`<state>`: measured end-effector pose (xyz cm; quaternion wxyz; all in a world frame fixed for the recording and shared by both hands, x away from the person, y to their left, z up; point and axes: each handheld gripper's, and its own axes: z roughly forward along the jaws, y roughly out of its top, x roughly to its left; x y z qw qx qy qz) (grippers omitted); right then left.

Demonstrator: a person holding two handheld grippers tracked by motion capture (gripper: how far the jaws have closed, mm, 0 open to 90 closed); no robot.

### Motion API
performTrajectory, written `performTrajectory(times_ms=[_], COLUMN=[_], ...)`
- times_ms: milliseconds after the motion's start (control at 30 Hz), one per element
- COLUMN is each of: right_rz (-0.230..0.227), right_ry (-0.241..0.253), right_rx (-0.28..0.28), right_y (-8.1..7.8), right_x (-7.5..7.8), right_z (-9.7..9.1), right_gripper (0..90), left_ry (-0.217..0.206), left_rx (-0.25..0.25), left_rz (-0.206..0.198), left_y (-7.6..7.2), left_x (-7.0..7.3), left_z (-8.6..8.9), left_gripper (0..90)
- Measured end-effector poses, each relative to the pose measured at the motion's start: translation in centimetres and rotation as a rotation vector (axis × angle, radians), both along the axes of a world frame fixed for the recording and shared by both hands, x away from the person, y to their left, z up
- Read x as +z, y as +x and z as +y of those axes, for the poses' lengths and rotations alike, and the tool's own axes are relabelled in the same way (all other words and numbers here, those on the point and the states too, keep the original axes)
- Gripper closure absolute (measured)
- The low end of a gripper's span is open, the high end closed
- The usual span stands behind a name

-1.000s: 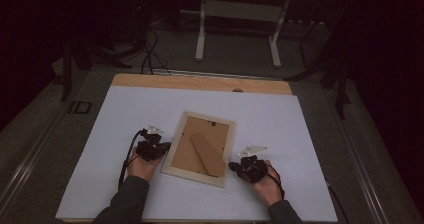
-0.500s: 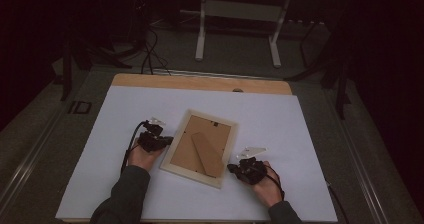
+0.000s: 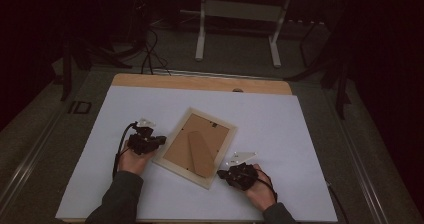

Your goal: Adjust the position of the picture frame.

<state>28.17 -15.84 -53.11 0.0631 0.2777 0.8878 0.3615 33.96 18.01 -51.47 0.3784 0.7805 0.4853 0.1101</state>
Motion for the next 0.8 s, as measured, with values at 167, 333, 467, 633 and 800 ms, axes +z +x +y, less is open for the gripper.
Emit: performTrajectory(times_ms=[167,333,467,633,800], right_rz=[0.006,0.005,0.005,0.006,0.005], right_ry=[0.010,0.018,0.019,0.020,0.023], right_rx=[0.013,0.027,0.043,0.056,0.072], right_y=[0.0,0.0,0.0,0.0,0.4], right_x=[-0.1,-0.1,-0.2,-0.2,-0.2], right_z=[0.5,1.4,2.3,3.2,4.2], right_gripper=[90.0,90.0,90.0,90.0,90.0], left_ry=[0.016,-0.018,-0.030,-0.036,-0.041], left_rx=[-0.023,-0.016,0.003,0.009,0.043], left_rz=[-0.015,-0.003,-0.011,-0.019,-0.037], left_y=[-1.7,-2.6,-3.1,-3.9,-4.6], left_x=[-0.1,-0.5,-0.4,-0.2,-0.2], left_z=[0.4,1.3,1.9,2.7,3.8], left_gripper=[85.4,81.9,80.5,79.6,80.3])
